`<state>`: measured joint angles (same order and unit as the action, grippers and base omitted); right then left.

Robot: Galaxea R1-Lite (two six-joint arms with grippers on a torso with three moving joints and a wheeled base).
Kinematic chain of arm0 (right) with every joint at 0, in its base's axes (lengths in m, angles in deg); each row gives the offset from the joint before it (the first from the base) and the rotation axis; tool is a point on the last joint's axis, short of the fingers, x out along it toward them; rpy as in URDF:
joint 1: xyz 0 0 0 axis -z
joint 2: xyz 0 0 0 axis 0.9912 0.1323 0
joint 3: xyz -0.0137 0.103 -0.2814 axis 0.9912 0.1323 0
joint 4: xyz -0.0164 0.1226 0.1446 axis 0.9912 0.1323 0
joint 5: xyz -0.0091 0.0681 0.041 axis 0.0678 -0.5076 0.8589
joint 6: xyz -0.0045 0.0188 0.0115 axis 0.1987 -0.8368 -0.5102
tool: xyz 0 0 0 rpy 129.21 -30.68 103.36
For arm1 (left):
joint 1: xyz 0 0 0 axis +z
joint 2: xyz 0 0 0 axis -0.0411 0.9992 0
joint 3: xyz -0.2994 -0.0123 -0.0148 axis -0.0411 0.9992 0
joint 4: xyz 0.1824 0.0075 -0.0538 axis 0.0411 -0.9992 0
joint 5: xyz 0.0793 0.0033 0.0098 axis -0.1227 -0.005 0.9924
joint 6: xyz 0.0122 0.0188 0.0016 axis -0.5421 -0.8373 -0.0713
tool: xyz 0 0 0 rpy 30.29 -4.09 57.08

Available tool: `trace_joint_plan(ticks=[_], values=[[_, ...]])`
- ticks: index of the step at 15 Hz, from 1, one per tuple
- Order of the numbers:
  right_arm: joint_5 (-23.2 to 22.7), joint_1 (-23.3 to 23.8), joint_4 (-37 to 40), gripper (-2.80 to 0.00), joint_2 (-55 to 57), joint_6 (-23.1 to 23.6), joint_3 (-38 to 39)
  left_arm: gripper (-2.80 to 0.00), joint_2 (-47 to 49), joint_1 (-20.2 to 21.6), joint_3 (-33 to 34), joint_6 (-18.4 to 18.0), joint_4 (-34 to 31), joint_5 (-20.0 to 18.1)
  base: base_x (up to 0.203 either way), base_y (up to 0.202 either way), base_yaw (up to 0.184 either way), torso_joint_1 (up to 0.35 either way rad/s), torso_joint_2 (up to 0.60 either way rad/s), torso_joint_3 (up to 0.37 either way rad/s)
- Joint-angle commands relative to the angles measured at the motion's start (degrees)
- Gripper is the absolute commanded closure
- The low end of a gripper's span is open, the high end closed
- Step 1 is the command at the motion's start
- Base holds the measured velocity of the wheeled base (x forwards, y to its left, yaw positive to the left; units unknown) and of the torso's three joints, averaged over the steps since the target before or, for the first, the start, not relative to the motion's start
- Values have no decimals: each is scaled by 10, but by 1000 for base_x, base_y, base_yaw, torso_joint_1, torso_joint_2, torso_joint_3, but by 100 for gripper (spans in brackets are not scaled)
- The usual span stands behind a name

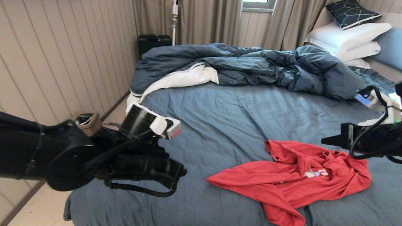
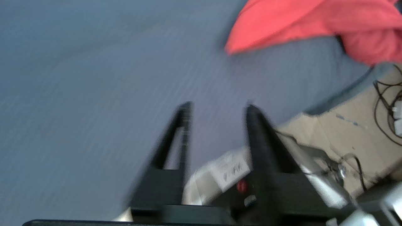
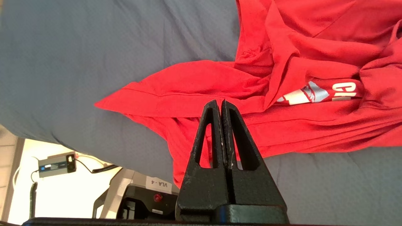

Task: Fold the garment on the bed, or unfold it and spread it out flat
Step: Unford the red T-shirt

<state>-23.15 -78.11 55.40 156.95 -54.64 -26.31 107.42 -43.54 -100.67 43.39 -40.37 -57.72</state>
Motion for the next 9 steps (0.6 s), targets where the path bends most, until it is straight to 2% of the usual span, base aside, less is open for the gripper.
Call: trace_joint_plan(ticks=[1,3,5,9], values=[[-11,17,-5,0,4,0,4,-280,91,-34,-24,0,35,3,0,0,0,0,0,0],[-15,26,-9,0,5,1,12,-280,129,-58,-40,-7,78,9,0,0,0,0,0,0],[-16,30,-24,0,4,1,23,-280,173,-66,-72,-8,88,27,0,0,0,0,0,0],[-16,33,-36,0,10,3,32,-280,216,-74,-114,-6,115,36,0,0,0,0,0,0]])
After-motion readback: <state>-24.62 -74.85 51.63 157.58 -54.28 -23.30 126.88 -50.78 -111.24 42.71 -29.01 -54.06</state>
